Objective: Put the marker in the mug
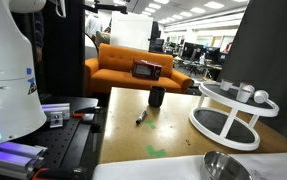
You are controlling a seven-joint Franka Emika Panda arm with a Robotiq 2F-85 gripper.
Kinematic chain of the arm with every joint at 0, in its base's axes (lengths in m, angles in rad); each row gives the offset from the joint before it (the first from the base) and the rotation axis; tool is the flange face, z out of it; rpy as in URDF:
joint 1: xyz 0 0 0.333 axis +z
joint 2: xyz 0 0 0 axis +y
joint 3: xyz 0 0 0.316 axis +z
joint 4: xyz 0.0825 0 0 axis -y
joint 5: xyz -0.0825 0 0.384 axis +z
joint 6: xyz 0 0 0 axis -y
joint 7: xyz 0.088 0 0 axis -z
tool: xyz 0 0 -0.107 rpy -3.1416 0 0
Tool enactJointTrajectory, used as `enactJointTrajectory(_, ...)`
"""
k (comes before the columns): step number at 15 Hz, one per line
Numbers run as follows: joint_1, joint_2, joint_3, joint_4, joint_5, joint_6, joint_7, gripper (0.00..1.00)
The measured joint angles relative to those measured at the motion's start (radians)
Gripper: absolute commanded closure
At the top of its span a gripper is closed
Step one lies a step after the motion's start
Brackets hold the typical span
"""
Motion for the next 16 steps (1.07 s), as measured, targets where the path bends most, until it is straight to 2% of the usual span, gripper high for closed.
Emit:
enactJointTrajectory(5, 0.001, 0.007, -0.010, -0.006, 0.031, 0.001, 0.007, 0.00)
enactJointTrajectory(10, 0.000, 0.067, -0.051, -0.031, 0.255, 0.055, 0.086, 0.00)
enactJointTrajectory(13, 0.025, 0.079, -0.011, -0.080, 0.359, 0.198, 0.090, 0.00)
enactJointTrajectory(16, 0.079, 0.100, 0.085, -0.147, 0.409, 0.397, 0.133, 0.00)
